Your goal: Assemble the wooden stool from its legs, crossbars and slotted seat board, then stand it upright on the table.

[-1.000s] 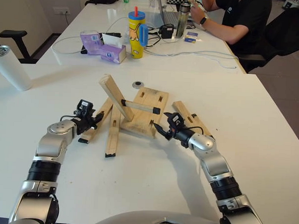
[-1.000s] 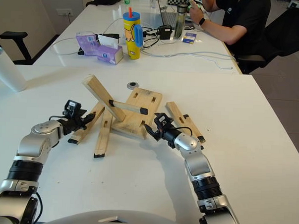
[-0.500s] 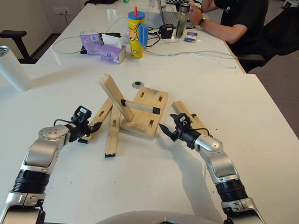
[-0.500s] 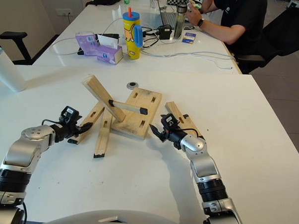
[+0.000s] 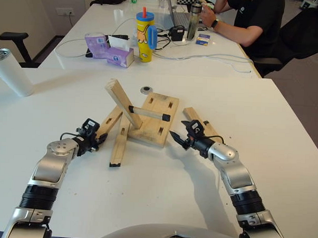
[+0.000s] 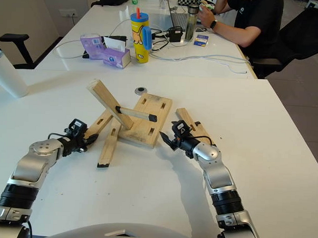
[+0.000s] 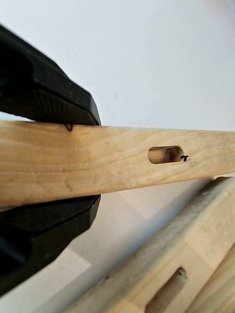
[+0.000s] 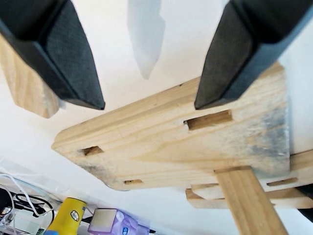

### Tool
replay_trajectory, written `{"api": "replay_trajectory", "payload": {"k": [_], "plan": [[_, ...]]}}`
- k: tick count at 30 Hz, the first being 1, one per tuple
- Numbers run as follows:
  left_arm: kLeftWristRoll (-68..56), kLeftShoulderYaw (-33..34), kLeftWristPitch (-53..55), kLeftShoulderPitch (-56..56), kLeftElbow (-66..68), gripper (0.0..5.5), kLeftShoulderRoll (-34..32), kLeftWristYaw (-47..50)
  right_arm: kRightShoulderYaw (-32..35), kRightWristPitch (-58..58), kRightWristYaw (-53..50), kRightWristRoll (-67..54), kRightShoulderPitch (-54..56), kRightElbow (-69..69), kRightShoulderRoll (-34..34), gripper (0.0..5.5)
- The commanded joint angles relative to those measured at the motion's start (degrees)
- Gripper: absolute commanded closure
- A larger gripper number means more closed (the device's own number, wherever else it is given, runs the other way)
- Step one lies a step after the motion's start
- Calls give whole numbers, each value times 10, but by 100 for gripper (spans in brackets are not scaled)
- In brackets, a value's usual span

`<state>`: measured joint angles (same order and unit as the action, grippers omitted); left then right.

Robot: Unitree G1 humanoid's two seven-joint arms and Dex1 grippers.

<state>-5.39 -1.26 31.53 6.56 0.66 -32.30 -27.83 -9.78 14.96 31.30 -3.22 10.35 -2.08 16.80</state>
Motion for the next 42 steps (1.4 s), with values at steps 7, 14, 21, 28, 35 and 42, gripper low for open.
{"api": "replay_trajectory", "payload": {"k": [7,14,21,28,35,42], "plan": [[-1,72,-166,61,-19,342,47,80,134,98,-64,-105,124,4,-27,210],[-42,110,-275,128,-108,342,75,89,261,310,-155,-368,275,112,-99,210],[-90,96,-243,165,-175,342,53,37,330,430,-292,-632,412,99,-138,210],[-111,65,-181,172,-235,342,41,4,308,428,-347,-704,448,74,-149,210],[-109,39,-164,168,-254,342,32,-22,302,408,-376,-753,459,56,-149,210],[-92,23,-168,162,-255,342,24,-40,288,388,-384,-749,449,47,-142,324]]}}
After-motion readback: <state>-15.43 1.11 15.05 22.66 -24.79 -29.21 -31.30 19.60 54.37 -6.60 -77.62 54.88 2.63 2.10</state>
